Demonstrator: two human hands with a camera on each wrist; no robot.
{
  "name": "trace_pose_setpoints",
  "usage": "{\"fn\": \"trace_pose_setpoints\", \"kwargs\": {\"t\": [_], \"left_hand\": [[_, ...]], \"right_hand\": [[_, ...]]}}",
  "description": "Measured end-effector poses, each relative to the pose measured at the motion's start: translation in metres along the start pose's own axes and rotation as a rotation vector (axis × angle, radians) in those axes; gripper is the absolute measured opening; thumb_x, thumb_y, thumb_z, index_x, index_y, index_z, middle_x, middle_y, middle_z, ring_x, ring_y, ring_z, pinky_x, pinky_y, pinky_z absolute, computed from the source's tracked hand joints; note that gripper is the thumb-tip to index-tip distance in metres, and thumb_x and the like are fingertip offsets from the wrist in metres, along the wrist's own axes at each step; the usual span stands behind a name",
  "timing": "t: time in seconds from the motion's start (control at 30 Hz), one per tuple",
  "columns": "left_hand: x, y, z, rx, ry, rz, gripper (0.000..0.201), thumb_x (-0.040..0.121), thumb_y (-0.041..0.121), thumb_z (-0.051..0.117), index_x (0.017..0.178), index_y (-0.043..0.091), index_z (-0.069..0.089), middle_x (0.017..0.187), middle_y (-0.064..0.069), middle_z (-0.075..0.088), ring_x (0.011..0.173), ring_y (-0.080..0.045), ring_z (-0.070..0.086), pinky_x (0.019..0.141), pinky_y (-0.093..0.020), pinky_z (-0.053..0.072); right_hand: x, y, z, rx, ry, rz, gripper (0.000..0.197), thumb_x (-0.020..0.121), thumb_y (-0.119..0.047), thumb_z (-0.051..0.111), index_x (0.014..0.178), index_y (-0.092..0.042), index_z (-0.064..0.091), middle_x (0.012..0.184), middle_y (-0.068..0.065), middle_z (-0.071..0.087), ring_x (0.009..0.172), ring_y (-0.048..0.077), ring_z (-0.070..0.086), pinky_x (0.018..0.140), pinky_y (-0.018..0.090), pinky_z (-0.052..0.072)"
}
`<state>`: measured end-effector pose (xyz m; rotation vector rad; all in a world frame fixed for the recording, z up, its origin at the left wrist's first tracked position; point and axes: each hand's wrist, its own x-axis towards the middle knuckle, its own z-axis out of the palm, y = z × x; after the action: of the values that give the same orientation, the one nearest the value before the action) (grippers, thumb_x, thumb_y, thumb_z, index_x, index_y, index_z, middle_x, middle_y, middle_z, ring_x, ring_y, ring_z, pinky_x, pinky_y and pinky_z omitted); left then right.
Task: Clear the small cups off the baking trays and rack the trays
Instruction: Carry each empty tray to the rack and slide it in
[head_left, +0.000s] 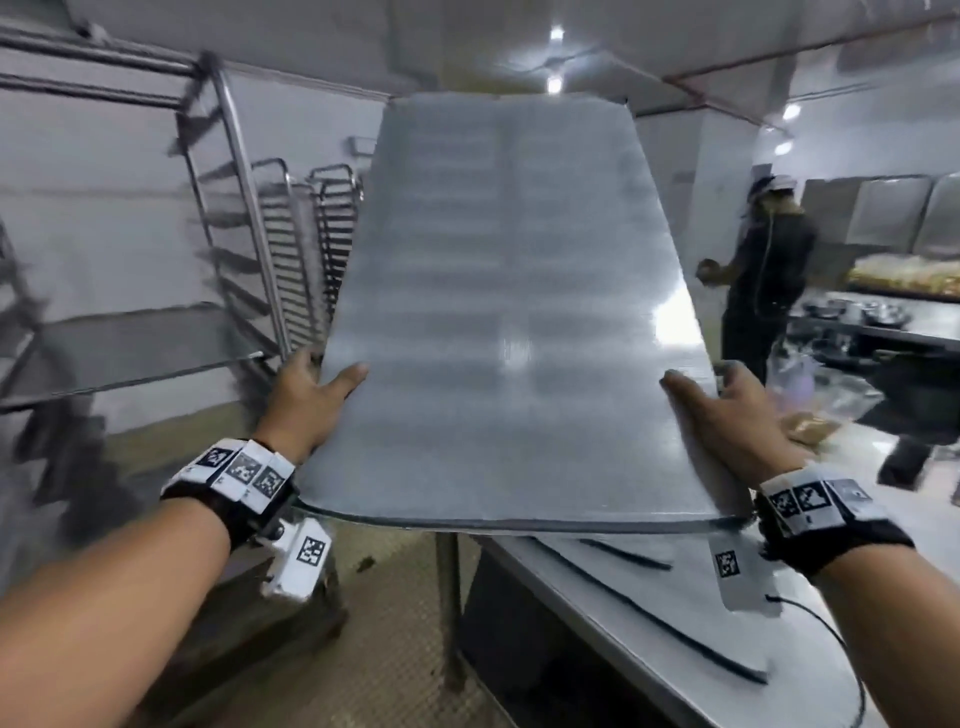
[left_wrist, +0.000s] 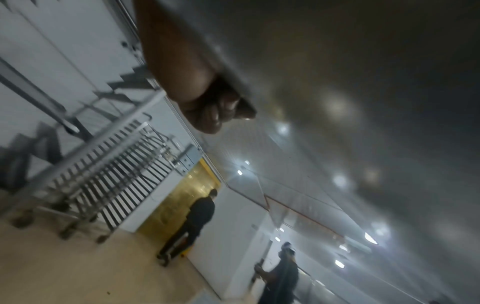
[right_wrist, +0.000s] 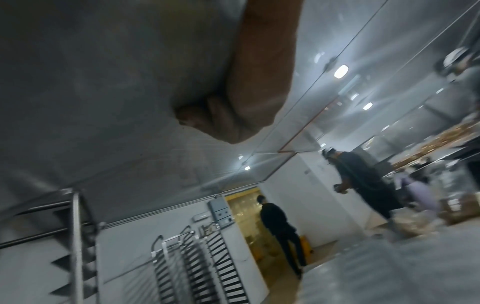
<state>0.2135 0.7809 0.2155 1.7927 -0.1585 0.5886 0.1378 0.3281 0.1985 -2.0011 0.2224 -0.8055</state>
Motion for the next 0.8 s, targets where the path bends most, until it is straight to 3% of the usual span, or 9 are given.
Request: {"fn": "trace_pose_setpoints", "kwargs": {"t": [0.03, 0.13, 0.23, 0.33, 0.4, 0.47, 0.57, 0.7, 0.8], "left_hand": [[0.003, -0.002, -0.018, 0.021, 0.043, -0.008, 0.036, 0.084, 0.031, 0.081, 0.109, 0.013, 0.062, 0.101, 0.0, 0.072, 0.089, -0.015, 0.069, 0.081, -0.028, 0.058], [0.009, -0.013, -0.071, 0.107, 0.161, -0.044, 0.041, 0.081, 0.036, 0.083, 0.105, 0.012, 0.062, 0.104, -0.004, 0.073, 0.09, -0.018, 0.07, 0.083, -0.039, 0.058], [-0.001, -0.021, -0.115, 0.22, 0.274, -0.071, 0.04, 0.079, 0.038, 0.084, 0.1, 0.013, 0.06, 0.104, -0.004, 0.072, 0.091, -0.02, 0.069, 0.082, -0.039, 0.055], [-0.024, -0.031, -0.149, 0.255, 0.365, -0.144, 0.04, 0.079, 0.039, 0.084, 0.103, 0.015, 0.062, 0.104, -0.007, 0.073, 0.093, -0.024, 0.07, 0.085, -0.042, 0.057], [-0.045, -0.04, -0.167, 0.287, 0.409, -0.201, 0.044, 0.076, 0.045, 0.085, 0.102, 0.017, 0.062, 0.104, -0.004, 0.073, 0.093, -0.024, 0.071, 0.087, -0.044, 0.057], [-0.066, -0.045, -0.177, 0.27, 0.435, -0.229, 0.041, 0.079, 0.043, 0.084, 0.105, 0.017, 0.064, 0.106, -0.003, 0.075, 0.094, -0.024, 0.073, 0.089, -0.046, 0.058], [-0.096, -0.042, -0.175, 0.294, 0.453, -0.252, 0.031, 0.087, 0.026, 0.078, 0.113, 0.013, 0.067, 0.105, -0.002, 0.074, 0.093, -0.018, 0.072, 0.088, -0.036, 0.056], [-0.126, -0.043, -0.165, 0.314, 0.519, -0.345, 0.021, 0.086, 0.023, 0.079, 0.098, 0.016, 0.063, 0.092, 0.006, 0.069, 0.08, -0.011, 0.067, 0.082, -0.035, 0.056], [-0.142, -0.047, -0.163, 0.312, 0.545, -0.426, 0.038, 0.083, 0.027, 0.082, 0.109, 0.006, 0.063, 0.098, -0.004, 0.072, 0.083, -0.018, 0.07, 0.078, -0.034, 0.058]], "right_hand": [[0.007, -0.011, 0.02, 0.019, -0.033, -0.007, 0.061, 0.079, -0.061, 0.072, 0.117, -0.016, 0.058, 0.104, 0.002, 0.068, 0.096, 0.02, 0.064, 0.087, 0.035, 0.049], [0.022, -0.044, 0.078, 0.095, -0.153, -0.032, 0.051, 0.08, -0.055, 0.074, 0.109, -0.018, 0.054, 0.094, -0.002, 0.065, 0.081, 0.011, 0.06, 0.074, 0.032, 0.046], [0.031, -0.065, 0.131, 0.129, -0.269, -0.076, 0.04, 0.084, -0.042, 0.076, 0.103, -0.016, 0.053, 0.084, -0.009, 0.06, 0.075, 0.005, 0.056, 0.061, 0.023, 0.041], [0.031, -0.079, 0.179, 0.136, -0.383, -0.133, 0.044, 0.081, -0.046, 0.078, 0.102, -0.018, 0.051, 0.089, -0.003, 0.062, 0.085, 0.019, 0.061, 0.07, 0.029, 0.044], [0.029, -0.083, 0.207, 0.124, -0.468, -0.149, 0.051, 0.081, -0.047, 0.077, 0.113, -0.013, 0.054, 0.092, 0.001, 0.061, 0.091, 0.023, 0.061, 0.076, 0.031, 0.044], [0.026, -0.084, 0.229, 0.104, -0.543, -0.174, 0.063, 0.082, -0.046, 0.076, 0.122, -0.002, 0.055, 0.094, 0.005, 0.06, 0.091, 0.024, 0.058, 0.077, 0.033, 0.044], [0.02, -0.08, 0.252, 0.09, -0.634, -0.185, 0.069, 0.082, -0.048, 0.075, 0.124, 0.002, 0.053, 0.094, 0.007, 0.062, 0.088, 0.024, 0.058, 0.075, 0.033, 0.043], [0.013, -0.069, 0.267, 0.068, -0.757, -0.146, 0.068, 0.083, -0.048, 0.074, 0.126, -0.001, 0.051, 0.097, 0.008, 0.063, 0.087, 0.023, 0.057, 0.072, 0.032, 0.04], [0.009, -0.06, 0.273, 0.081, -0.825, -0.127, 0.066, 0.082, -0.049, 0.074, 0.123, -0.003, 0.05, 0.101, 0.009, 0.065, 0.085, 0.021, 0.058, 0.072, 0.033, 0.042]]}}
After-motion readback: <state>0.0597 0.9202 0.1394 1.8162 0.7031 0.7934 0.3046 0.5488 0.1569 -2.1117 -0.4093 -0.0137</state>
